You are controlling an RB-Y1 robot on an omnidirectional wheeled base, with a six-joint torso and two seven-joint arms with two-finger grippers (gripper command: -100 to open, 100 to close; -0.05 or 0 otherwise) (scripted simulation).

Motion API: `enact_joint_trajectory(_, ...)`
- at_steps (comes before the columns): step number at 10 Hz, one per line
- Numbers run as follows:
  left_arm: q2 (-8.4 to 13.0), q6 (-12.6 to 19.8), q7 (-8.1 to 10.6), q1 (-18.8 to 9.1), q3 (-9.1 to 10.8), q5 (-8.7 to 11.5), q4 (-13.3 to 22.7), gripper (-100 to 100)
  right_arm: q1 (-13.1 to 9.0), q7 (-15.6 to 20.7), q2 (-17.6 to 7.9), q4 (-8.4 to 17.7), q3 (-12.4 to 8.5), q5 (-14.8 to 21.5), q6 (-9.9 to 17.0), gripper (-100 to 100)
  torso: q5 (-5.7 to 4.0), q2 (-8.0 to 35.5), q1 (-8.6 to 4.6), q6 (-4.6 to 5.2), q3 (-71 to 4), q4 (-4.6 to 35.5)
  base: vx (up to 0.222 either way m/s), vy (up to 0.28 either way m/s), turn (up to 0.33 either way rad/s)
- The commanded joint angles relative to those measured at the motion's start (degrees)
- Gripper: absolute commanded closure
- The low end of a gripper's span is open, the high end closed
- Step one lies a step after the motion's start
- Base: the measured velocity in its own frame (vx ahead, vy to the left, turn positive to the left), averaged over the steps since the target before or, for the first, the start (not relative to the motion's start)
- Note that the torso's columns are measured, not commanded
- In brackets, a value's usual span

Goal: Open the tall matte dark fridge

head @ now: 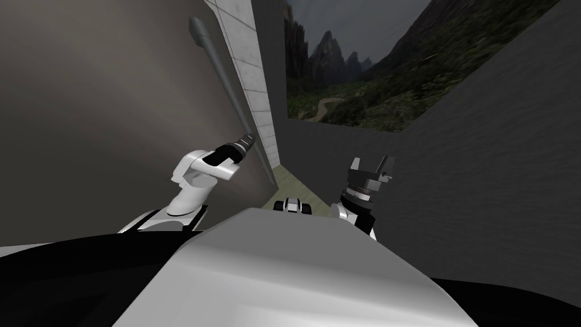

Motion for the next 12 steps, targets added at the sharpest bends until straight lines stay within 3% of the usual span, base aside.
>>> enact_joint_trajectory(1,0.3,-2.0,-0.76,-1.1,0.69,0.2,4.3,-100,0.0,0.0,0.0,0.0,0.0,0.0,0.0,0,0.02,-0.1,0.07,-0.07,-0.1,0.0,-0.078,-0.009,-0.105)
enact_joint_trajectory(12,1.7,-9.0,-3.39,-5.7,3.41,1.5,21.2,-100,0.0,0.0,0.0,0.0,0.0,0.0,0.0,0,0.01,-0.3,0.04,-0.04,-0.2,-0.1,-0.067,-0.015,-0.12)
